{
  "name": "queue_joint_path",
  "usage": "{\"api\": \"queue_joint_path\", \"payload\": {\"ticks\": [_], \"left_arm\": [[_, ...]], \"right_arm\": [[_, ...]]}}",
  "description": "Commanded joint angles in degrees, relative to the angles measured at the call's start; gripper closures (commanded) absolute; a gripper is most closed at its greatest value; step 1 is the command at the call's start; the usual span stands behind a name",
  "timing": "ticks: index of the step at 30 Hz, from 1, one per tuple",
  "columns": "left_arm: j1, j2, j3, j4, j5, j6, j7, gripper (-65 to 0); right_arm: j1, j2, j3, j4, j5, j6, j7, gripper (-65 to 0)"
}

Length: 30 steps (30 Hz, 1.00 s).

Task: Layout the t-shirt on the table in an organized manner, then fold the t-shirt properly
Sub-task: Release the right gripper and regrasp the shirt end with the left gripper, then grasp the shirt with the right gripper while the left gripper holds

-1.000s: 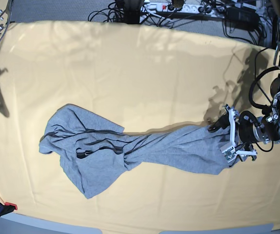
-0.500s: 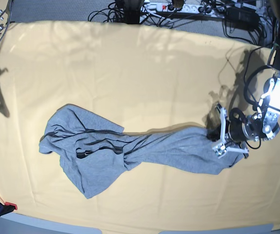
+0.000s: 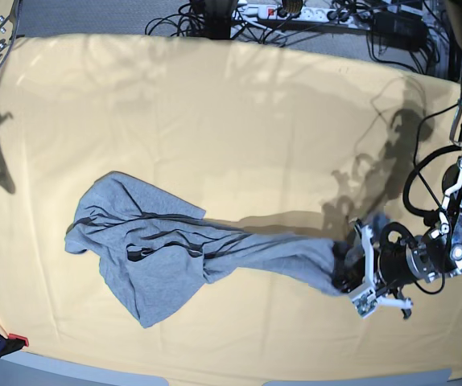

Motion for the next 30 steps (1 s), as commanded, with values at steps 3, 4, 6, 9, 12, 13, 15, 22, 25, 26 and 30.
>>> {"api": "queue_joint_path", "payload": {"ticks": [3, 4, 6, 9, 12, 13, 15, 22, 25, 26, 30], "left_arm": [[-4.2, 0.2, -0.8, 0.5, 0.0, 3.6, -1.7, 0.0], [-4.7, 0.5, -0.8, 0.3, 0.0, 4.2, -1.8, 0.0], [-5.7, 1.5, -0.8, -0.8, 0.4, 4.6, -1.9, 0.0], [-6.8, 3.2, -0.8, -3.3, 4.1, 7.0, -3.5, 0.0], [-6.8, 3.5, -0.8, -5.2, 4.2, 7.2, -3.9, 0.0], [-6.7, 3.5, -0.8, -5.6, 4.1, 5.8, -3.9, 0.0], [-6.7, 3.5, -0.8, -6.0, 4.6, 4.7, -3.9, 0.0], [-6.7, 3.5, -0.8, -6.1, 6.4, 14.7, -4.5, 0.0], [-6.7, 4.1, -0.8, -6.3, 11.1, 19.7, -7.3, 0.0], [-6.8, 4.2, -0.8, -6.6, 12.3, 21.5, -8.9, 0.0], [-8.3, 5.7, -0.8, -9.8, 14.1, 23.4, -12.4, -11.2]], "right_arm": [[-0.8, 1.0, 0.3, 0.7, 1.4, 0.1, 1.5, 0.0], [-1.6, 0.9, 0.3, 0.7, 1.4, 0.1, 1.5, 0.0], [-3.5, 0.7, 0.3, 0.7, 1.4, 0.1, 1.5, 0.0], [-6.6, 0.3, 0.3, 0.8, 1.4, 0.1, 1.5, 0.0], [-9.4, -0.6, 0.1, 0.8, 1.4, 0.1, 1.5, 0.0], [-10.1, -0.9, 0.0, 0.8, 1.4, 0.1, 1.5, 0.0], [-11.4, -1.3, -0.3, 0.8, 1.4, 0.1, 1.5, 0.0], [-15.3, -5.5, -0.6, 4.2, 1.4, 0.1, 1.5, 0.0], [-18.0, -8.6, -0.6, 8.7, 1.4, 0.1, 1.5, 0.0], [-18.7, -9.7, -0.7, 10.5, 1.4, 0.1, 1.5, 0.0], [-21.2, -12.5, -1.3, 16.4, 1.4, 0.1, 1.5, 0.0]]}}
